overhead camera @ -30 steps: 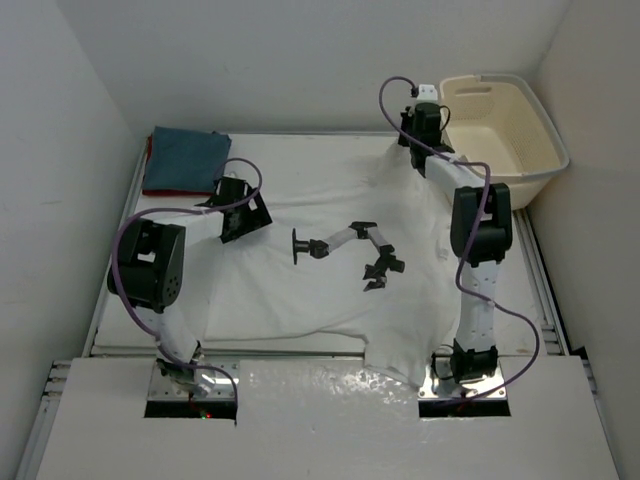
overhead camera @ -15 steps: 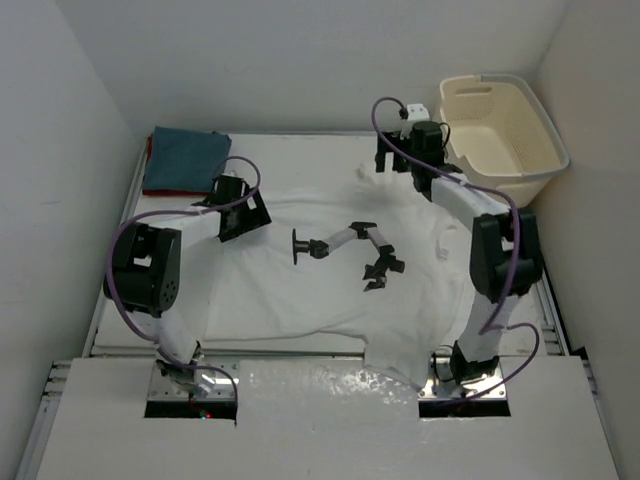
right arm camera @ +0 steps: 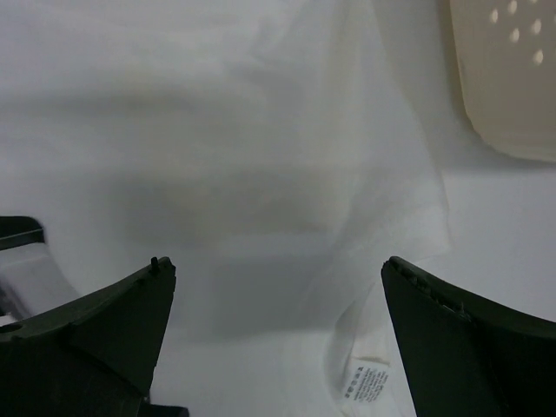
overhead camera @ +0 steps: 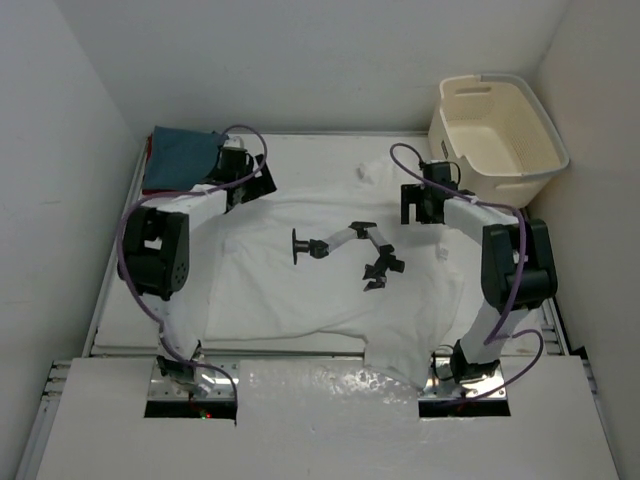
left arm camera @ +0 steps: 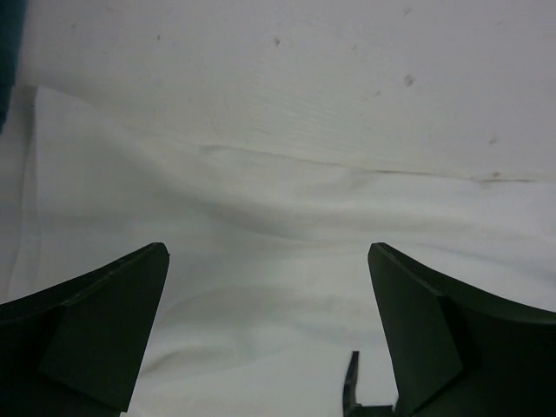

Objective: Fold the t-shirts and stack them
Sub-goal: Flatten out the tshirt

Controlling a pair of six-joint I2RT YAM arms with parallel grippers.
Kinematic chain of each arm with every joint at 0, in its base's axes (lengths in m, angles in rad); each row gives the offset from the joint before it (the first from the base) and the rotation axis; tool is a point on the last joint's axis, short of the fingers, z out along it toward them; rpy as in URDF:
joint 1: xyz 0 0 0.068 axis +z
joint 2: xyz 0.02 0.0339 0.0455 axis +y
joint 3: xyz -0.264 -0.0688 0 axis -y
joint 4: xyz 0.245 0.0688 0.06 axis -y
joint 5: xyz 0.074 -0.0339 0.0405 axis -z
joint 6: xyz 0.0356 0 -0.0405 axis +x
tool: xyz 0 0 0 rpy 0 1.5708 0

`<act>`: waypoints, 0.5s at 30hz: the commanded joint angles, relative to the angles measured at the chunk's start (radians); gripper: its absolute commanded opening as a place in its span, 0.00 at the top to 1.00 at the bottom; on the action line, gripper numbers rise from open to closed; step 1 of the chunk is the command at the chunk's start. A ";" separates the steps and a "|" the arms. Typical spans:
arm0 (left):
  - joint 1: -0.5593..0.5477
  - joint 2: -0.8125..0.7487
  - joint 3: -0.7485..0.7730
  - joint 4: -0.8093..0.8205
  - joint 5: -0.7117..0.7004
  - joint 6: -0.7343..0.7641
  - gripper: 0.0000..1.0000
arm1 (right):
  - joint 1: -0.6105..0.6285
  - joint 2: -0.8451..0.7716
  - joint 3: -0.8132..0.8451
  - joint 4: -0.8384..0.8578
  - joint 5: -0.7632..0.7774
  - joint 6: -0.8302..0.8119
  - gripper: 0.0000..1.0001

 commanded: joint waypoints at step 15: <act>0.104 0.527 0.502 -0.087 0.002 0.081 0.00 | -0.126 0.366 0.309 -0.170 -0.020 0.006 0.01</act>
